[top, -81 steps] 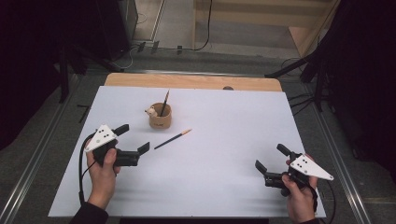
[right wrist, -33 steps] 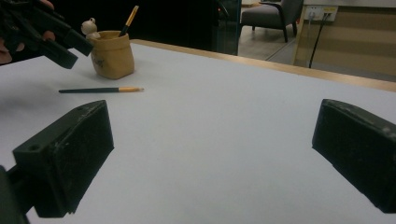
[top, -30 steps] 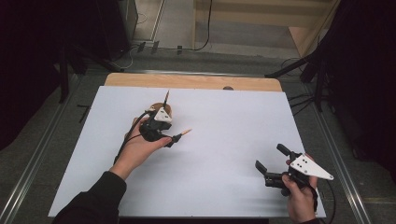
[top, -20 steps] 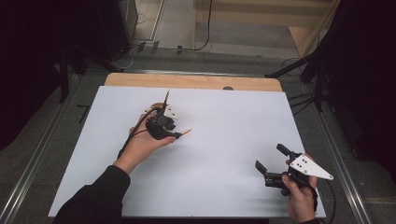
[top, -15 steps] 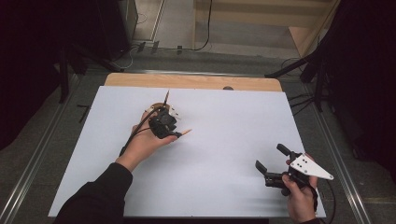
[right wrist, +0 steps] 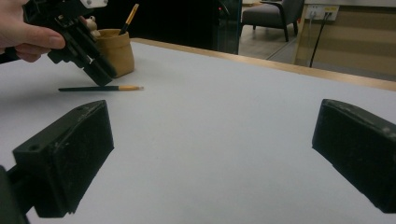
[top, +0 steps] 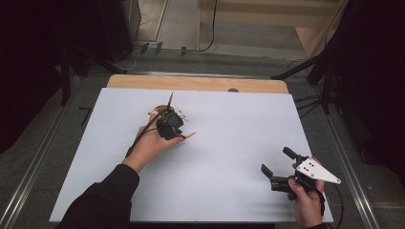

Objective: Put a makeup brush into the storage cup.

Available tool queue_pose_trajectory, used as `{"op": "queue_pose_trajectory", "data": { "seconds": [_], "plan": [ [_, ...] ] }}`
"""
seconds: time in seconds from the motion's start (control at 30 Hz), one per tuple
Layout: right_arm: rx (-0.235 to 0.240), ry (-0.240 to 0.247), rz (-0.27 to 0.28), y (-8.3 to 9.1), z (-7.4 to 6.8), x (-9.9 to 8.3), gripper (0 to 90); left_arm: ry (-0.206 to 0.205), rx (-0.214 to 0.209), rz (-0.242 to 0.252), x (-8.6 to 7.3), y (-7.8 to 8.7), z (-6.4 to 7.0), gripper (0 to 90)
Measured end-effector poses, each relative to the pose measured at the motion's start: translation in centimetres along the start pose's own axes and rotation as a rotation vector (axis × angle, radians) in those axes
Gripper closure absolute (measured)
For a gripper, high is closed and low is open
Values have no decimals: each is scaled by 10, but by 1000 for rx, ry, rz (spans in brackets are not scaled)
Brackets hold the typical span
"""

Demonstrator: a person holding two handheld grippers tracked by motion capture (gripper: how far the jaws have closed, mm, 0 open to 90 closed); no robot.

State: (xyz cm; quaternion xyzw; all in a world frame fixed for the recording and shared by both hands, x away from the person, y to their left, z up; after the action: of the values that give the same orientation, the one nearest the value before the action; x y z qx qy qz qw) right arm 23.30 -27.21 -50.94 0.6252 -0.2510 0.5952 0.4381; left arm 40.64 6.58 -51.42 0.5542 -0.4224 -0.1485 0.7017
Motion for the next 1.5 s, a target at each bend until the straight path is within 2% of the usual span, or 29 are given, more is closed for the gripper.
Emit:
{"op": "queue_pose_trajectory", "data": {
  "seconds": [0.17, 0.23, 0.47, 0.8, 1.2, 1.37, 1.5],
  "plan": [
    [-1, -1, -1, 0, 0, 0, 0, 11, -1, -8, 1, -3, -2, 696],
    [-1, -2, -2, 0, 1, -1, 0, 2, 1, -21, 0, -4, -2, 701],
    [1, -3, -3, 0, 1, -1, 0, 16, -12, -34, 0, -7, -2, 755],
    [0, -2, -3, 0, 1, -1, 0, 9, -27, -64, -2, -10, -2, 788],
    [2, -1, -4, -1, 1, -1, 0, 38, -51, -77, -1, -11, -3, 839],
    [2, 2, -4, -1, 0, -1, 0, 21, -44, -74, -1, -11, -2, 843],
    [3, 2, -5, -1, 0, -1, 0, 44, -87, -58, -1, -9, -3, 844]
  ]
}}
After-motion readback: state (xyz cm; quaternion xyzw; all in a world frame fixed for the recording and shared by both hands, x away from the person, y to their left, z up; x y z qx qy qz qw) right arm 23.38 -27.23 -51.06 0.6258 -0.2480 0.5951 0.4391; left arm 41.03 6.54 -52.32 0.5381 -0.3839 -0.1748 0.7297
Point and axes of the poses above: each handheld gripper's, and its own axes: y roughly backward along the jaws, x roughly out of its top, z roughly to its right, the point moved 5 cm from there along -y, roughly forward along the jaws, and after that the axes turned 10 degrees about y, right-handed, at the moved point
